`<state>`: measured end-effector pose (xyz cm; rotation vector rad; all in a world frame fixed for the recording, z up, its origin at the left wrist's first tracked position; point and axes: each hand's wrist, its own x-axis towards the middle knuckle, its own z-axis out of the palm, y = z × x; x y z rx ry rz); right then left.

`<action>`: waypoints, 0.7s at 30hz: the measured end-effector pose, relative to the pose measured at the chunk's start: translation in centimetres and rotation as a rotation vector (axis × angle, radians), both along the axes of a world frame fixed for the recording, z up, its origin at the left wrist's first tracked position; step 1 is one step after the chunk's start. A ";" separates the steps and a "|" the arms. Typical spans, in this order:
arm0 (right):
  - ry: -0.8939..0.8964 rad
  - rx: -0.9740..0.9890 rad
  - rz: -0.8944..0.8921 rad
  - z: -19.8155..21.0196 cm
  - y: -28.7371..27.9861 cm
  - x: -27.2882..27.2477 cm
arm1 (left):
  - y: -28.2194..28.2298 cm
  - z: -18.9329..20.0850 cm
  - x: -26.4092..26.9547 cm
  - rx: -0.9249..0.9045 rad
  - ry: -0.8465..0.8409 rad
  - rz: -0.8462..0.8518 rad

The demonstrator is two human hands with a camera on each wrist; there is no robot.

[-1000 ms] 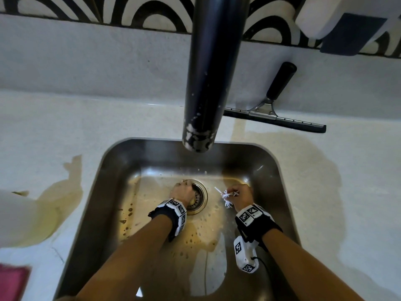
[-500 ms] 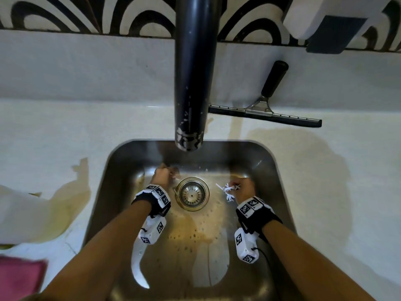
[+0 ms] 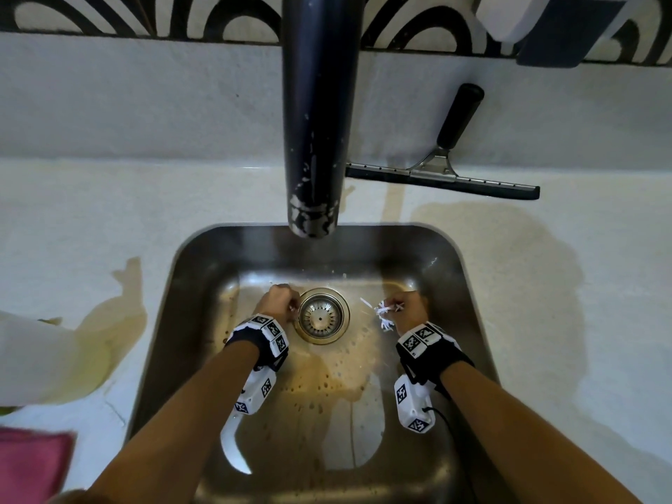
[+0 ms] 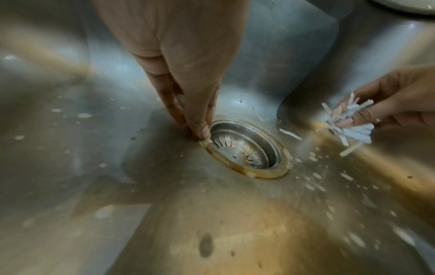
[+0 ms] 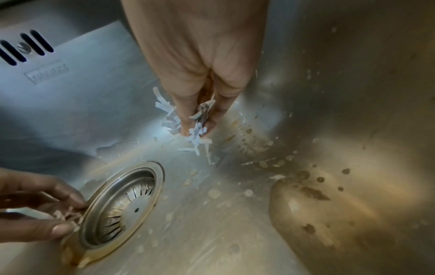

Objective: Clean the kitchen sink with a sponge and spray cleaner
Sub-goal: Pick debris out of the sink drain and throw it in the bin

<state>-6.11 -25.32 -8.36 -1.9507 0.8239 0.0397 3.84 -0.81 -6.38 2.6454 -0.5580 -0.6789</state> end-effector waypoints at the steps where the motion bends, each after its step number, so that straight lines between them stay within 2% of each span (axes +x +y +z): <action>1: 0.020 -0.014 0.011 -0.4 0.2 0.1 | 0.1 0.0 -0.1 0.027 -0.014 -0.024; 5: 0.003 -0.019 0.054 0.3 0.8 0.3 | 0.2 -0.1 -0.9 0.118 -0.118 -0.080; 12: -0.016 -0.032 0.038 -0.2 0.6 0.3 | -0.3 -0.2 -1.3 0.264 -0.192 -0.190; 17: 0.023 -0.032 0.023 -2.0 0.2 -0.2 | -0.3 -0.8 -2.0 0.293 -0.136 -0.177; 19: 0.026 -0.038 0.026 -0.3 0.5 -0.3 | -0.6 -0.8 -2.2 0.289 -0.116 -0.154; 21: 0.009 -0.049 0.003 0.9 0.6 -0.6 | -1.4 -0.5 -2.2 0.209 -0.081 -0.101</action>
